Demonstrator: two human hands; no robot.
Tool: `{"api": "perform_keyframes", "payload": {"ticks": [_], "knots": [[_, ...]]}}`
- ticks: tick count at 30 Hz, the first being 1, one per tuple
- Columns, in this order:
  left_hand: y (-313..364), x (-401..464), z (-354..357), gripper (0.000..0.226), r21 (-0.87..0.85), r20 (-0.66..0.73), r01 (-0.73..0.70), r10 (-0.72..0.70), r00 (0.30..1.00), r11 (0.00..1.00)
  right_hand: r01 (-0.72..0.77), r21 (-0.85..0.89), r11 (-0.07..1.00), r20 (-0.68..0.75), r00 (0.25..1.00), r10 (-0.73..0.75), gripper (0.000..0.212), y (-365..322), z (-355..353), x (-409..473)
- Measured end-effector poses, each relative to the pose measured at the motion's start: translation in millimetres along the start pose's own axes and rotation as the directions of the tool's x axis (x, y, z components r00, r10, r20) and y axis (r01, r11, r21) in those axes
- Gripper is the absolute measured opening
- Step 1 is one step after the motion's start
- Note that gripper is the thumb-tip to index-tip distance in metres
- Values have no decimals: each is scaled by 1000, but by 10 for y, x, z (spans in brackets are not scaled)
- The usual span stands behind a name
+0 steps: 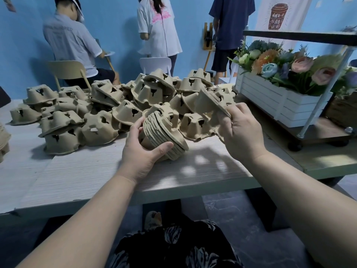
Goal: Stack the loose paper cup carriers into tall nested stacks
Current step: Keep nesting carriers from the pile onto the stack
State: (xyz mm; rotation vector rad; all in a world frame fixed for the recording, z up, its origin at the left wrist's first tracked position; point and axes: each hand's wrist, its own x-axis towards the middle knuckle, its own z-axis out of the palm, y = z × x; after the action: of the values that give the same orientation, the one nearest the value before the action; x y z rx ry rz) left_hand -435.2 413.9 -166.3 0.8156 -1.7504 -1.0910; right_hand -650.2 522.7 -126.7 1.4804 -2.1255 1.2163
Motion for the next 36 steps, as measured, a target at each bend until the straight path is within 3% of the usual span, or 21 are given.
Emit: {"api": "perform_keyframes", "payload": {"ticks": [5, 10, 13, 29, 33, 36], "knots": [[-13, 4, -3, 105, 10, -2, 7, -7, 1000, 1000, 148, 15, 989, 15, 989, -148, 51, -77, 173, -13], [10, -4, 2, 101, 1, 14, -5, 5, 1000, 1000, 192, 147, 970, 22, 980, -198, 25, -167, 316, -104], [-13, 3, 0, 99, 8, 10, -18, 18, 1000, 1000, 231, 175, 957, 44, 969, -242, 25, -171, 373, -134], [-66, 20, 6, 89, 36, 11, -34, 33, 999, 999, 305, 261, 916, 188, 915, -358, 28, -259, 384, -272], [-74, 30, 0, 101, 32, 17, -41, 41, 999, 999, 336, 295, 894, 222, 886, -407, 27, -271, 375, -278], [-57, 22, 3, 101, 32, 18, -42, 42, 999, 999, 292, 287, 912, 239, 901, -363, 28, -238, 363, -225]]}}
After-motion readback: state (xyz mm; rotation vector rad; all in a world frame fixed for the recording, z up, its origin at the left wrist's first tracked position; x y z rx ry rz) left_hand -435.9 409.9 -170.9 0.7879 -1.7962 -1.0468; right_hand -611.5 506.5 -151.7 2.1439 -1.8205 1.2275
